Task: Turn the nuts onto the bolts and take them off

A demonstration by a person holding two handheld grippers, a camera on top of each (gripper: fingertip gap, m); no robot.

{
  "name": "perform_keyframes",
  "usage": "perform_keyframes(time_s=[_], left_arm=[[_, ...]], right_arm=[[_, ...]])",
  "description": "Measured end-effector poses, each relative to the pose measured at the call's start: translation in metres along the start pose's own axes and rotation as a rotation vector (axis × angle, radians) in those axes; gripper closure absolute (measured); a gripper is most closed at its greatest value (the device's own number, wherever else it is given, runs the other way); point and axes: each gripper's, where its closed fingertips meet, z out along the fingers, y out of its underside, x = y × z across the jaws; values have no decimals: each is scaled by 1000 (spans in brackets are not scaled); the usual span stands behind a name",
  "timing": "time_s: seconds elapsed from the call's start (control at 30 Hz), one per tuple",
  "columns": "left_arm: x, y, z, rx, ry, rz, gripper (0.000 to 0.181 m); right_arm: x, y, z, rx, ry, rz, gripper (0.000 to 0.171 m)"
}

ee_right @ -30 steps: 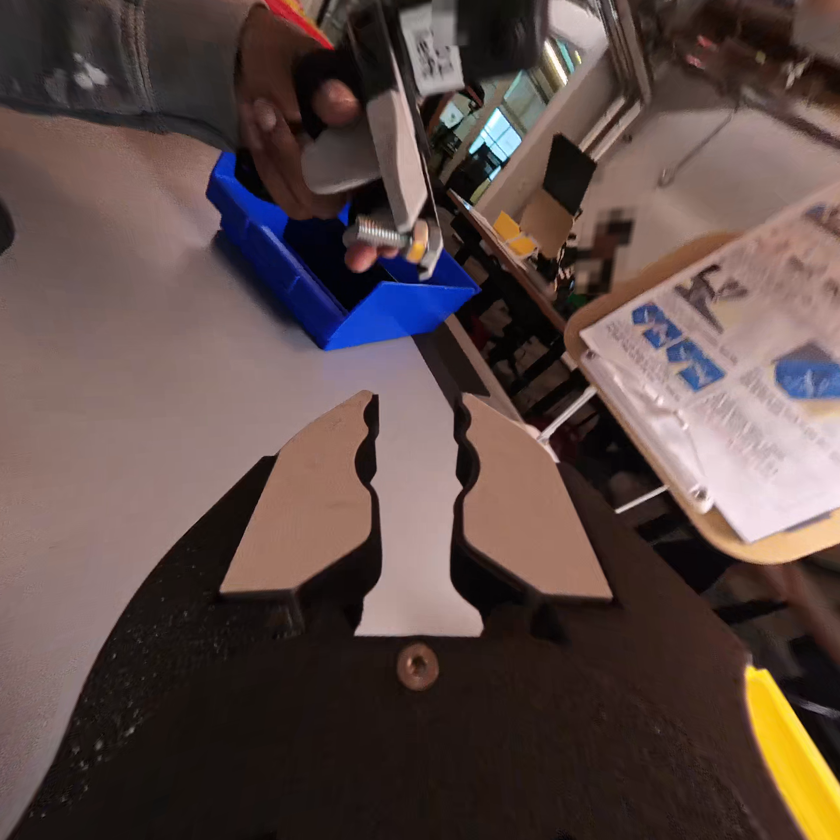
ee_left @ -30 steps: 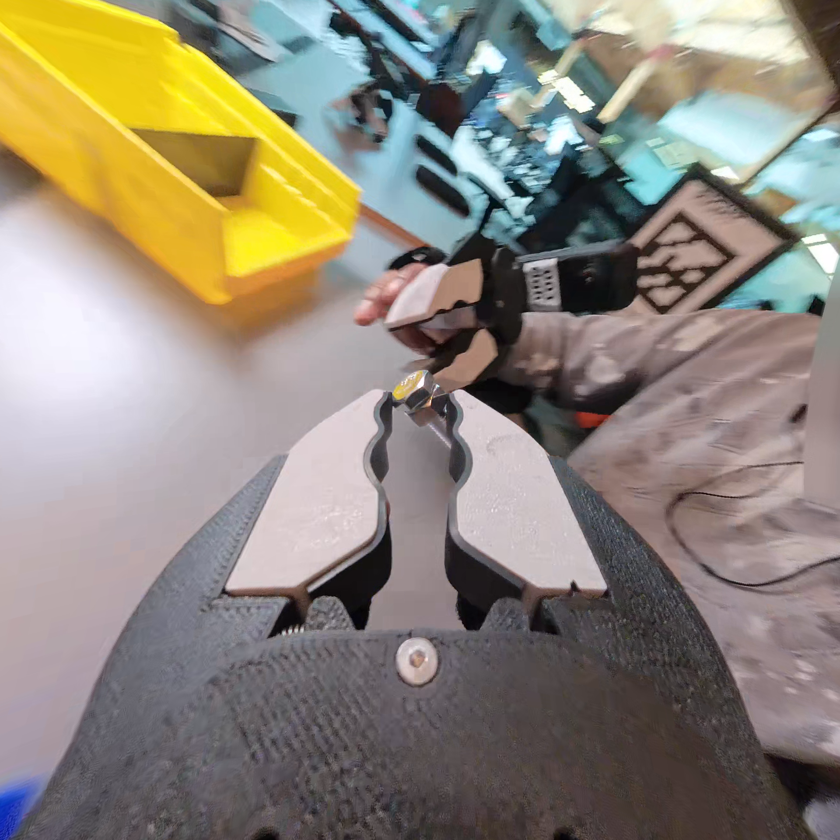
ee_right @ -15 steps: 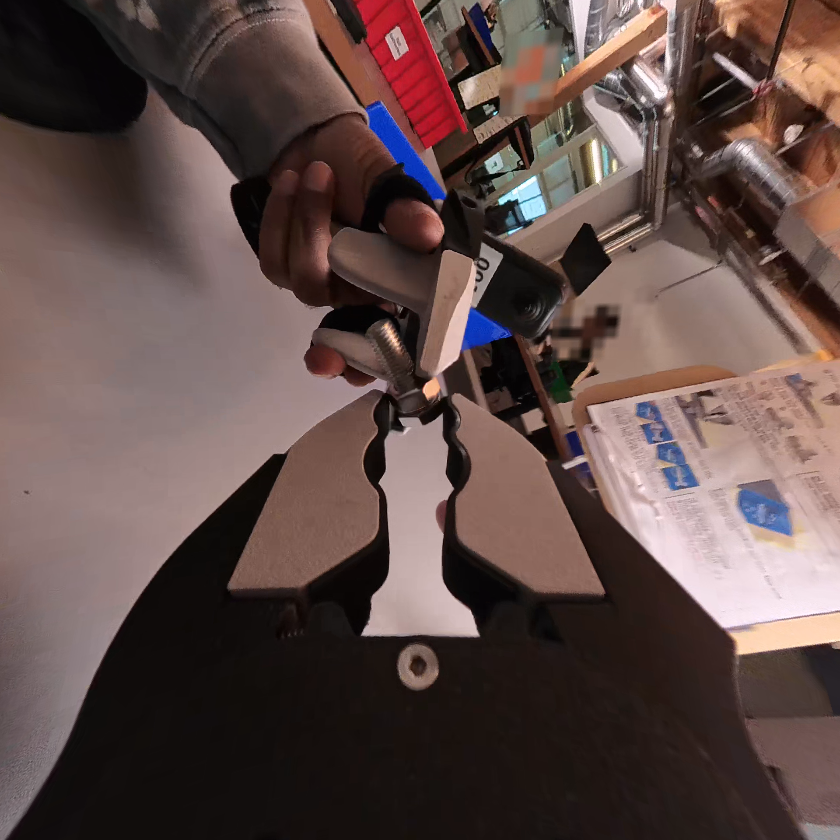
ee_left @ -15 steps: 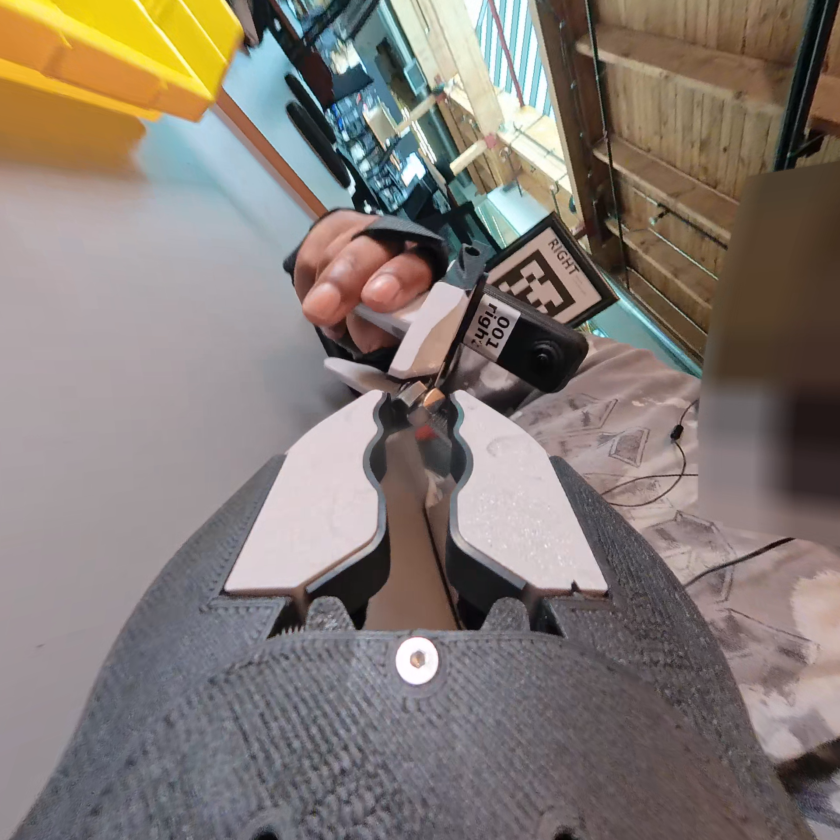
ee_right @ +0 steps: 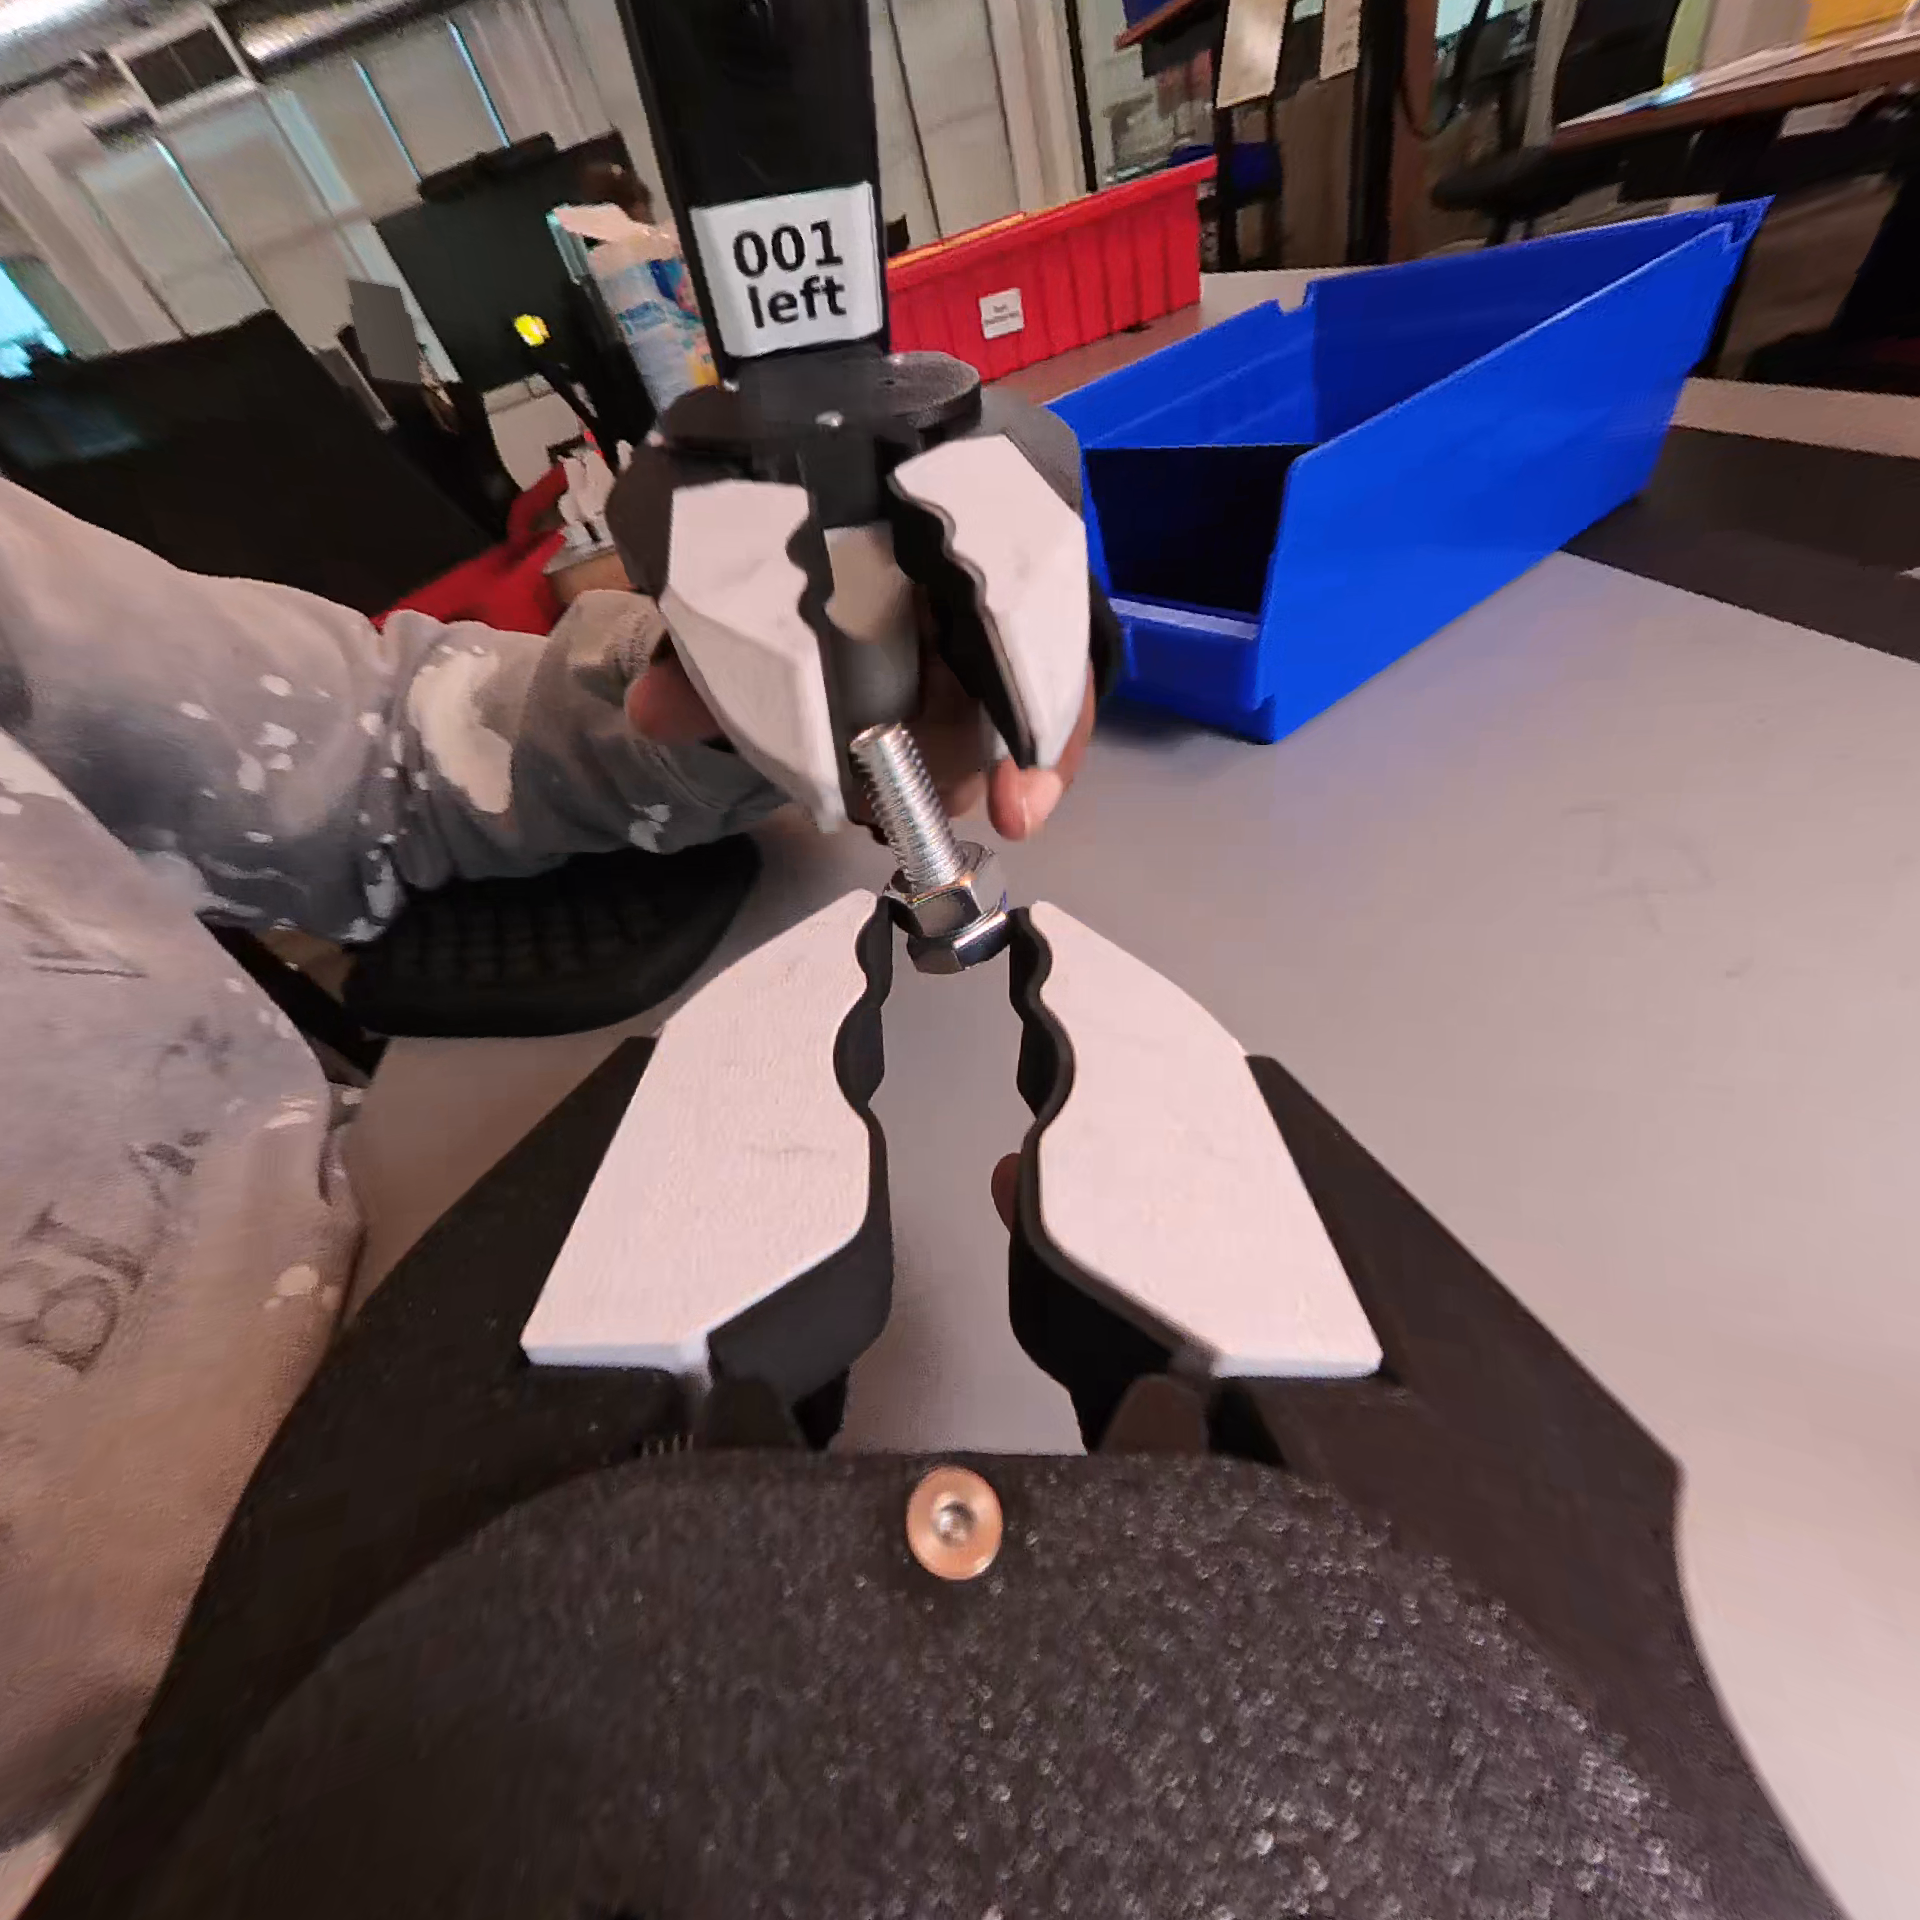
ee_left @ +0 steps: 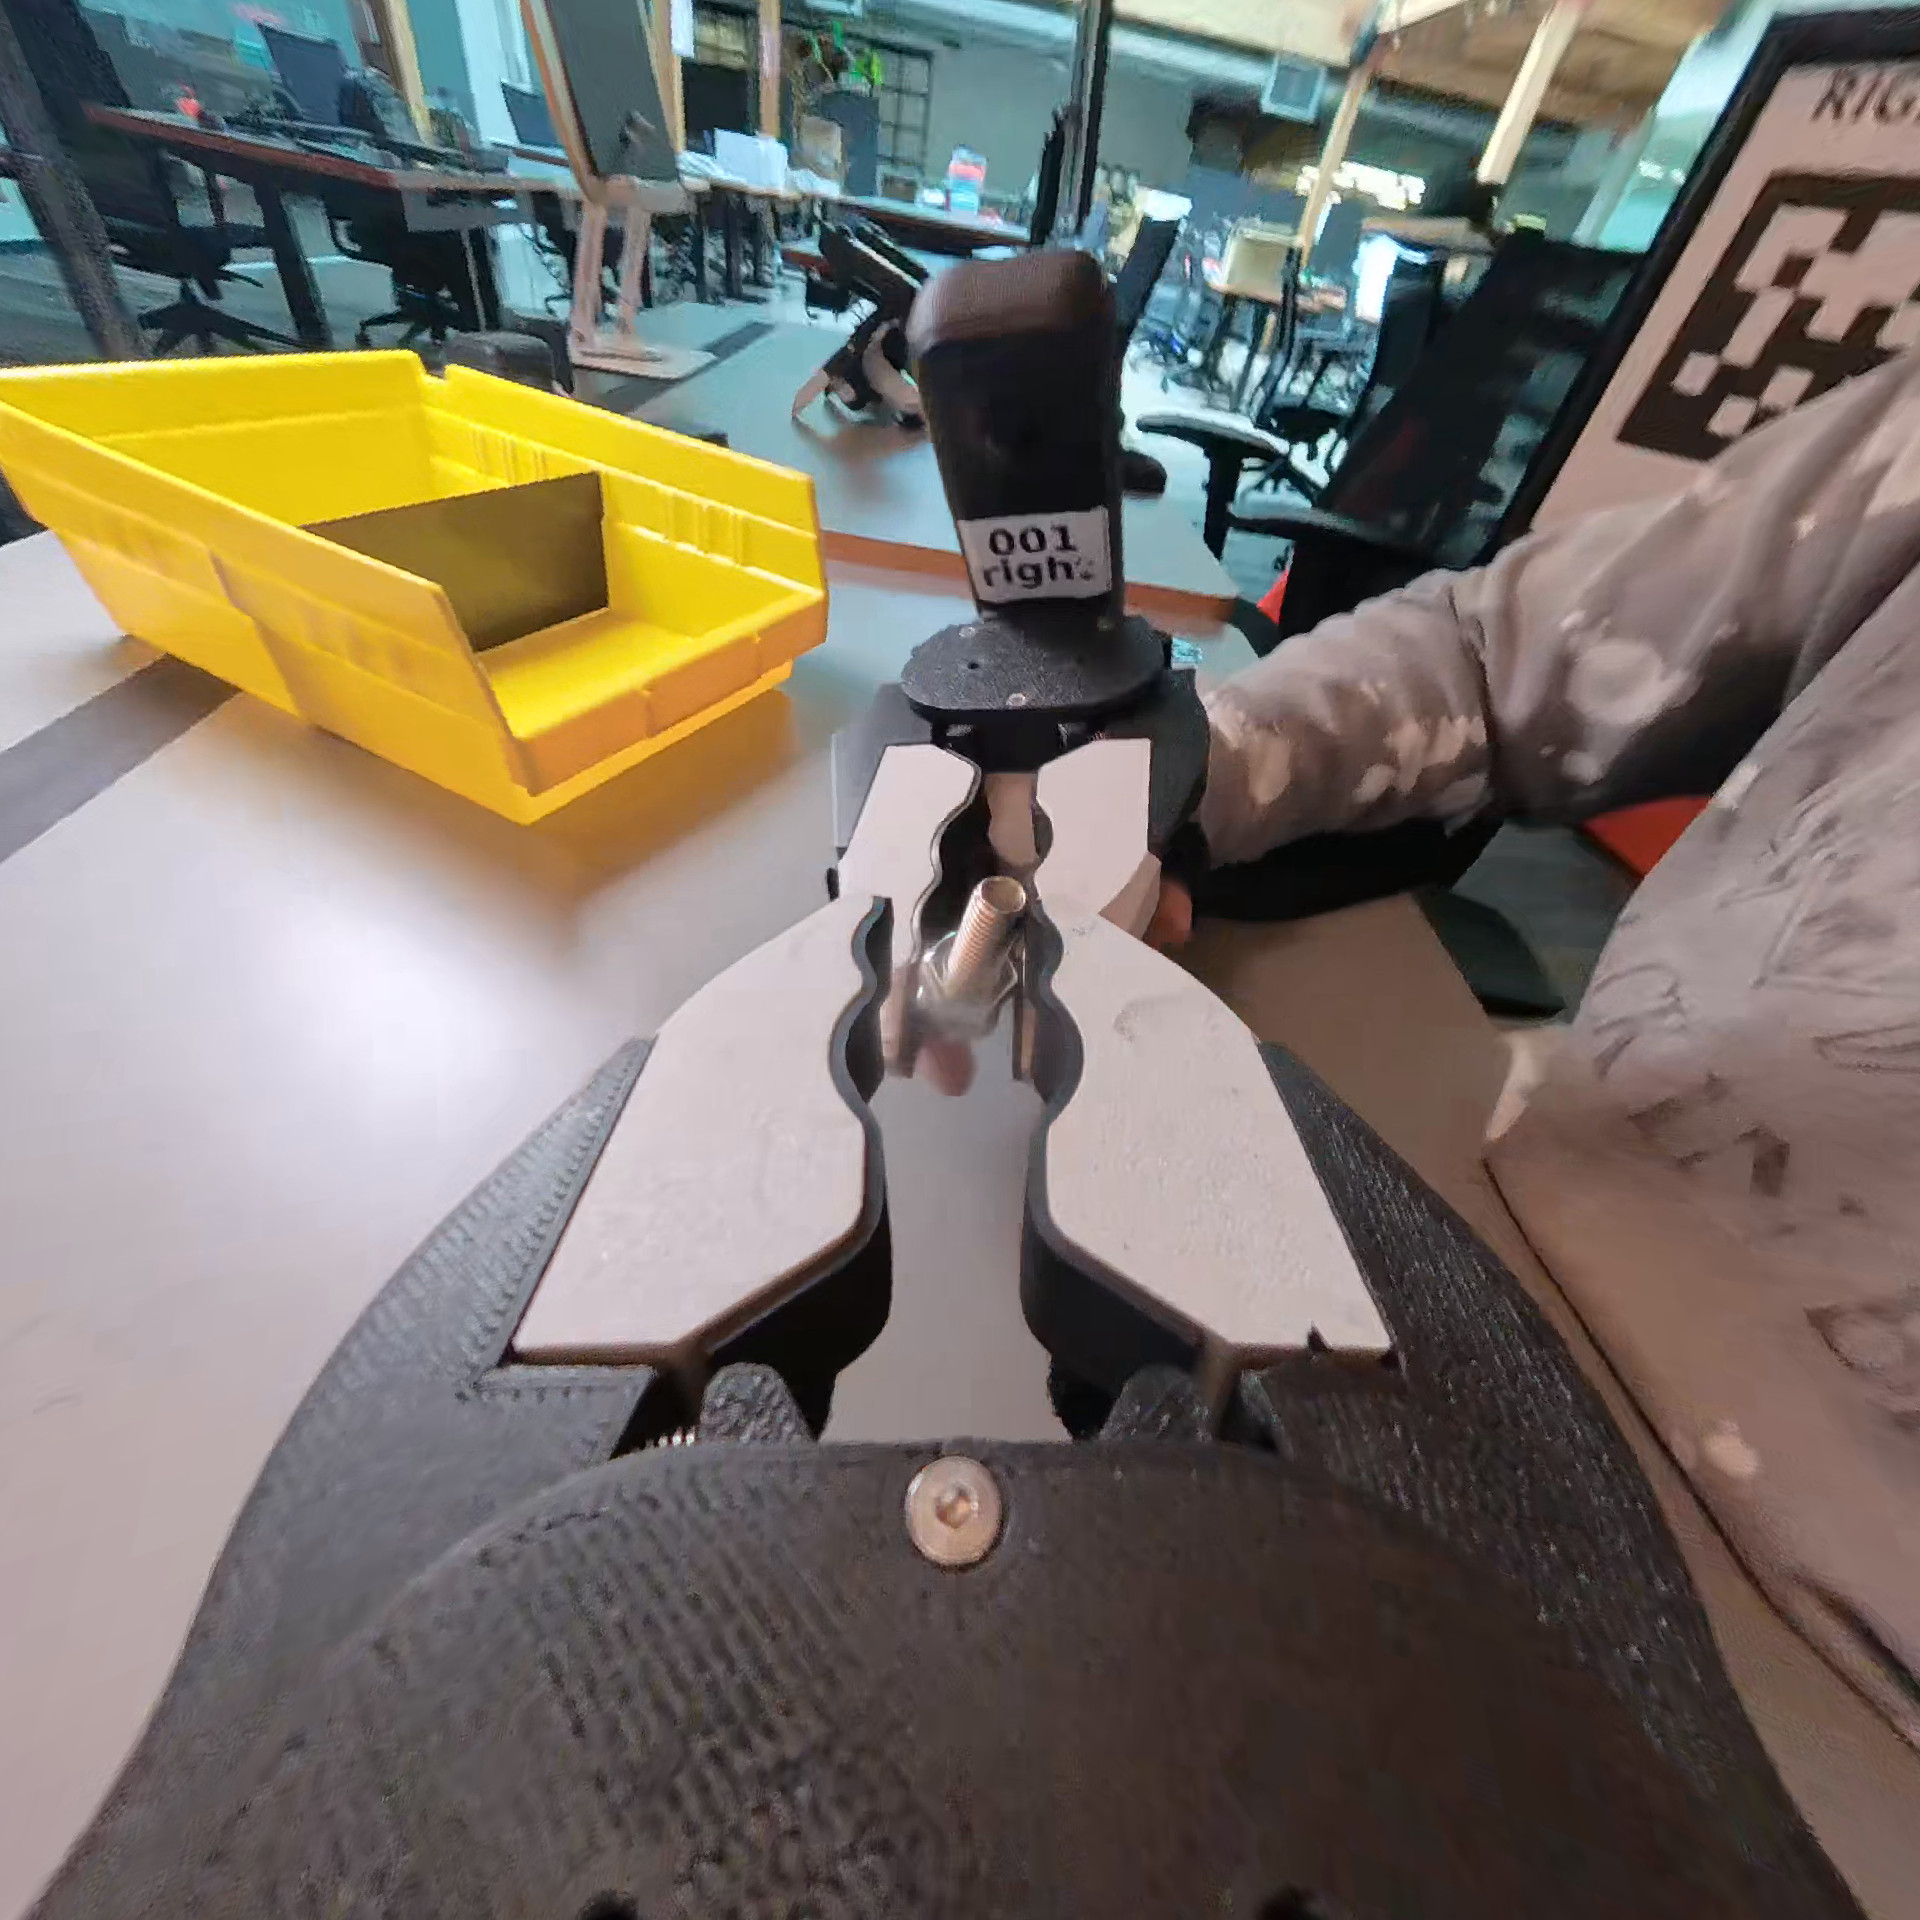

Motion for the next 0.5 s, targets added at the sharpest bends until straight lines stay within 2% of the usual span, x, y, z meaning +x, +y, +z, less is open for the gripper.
perform_keyframes(time_s=[0.1,0.23,0.33,0.5], left_arm=[[10,-1,2,3,30,39,170],[-1,-4,3,1,-55,-13,171],[-11,-4,2,-2,-120,-31,171],[-11,-1,2,-9,-113,-70,171]], right_arm=[[-7,0,2,3,-26,-3,150],[0,0,-1,14,33,-65,152],[7,0,-1,2,105,-134,140],[9,2,-1,0,119,-147,137]])
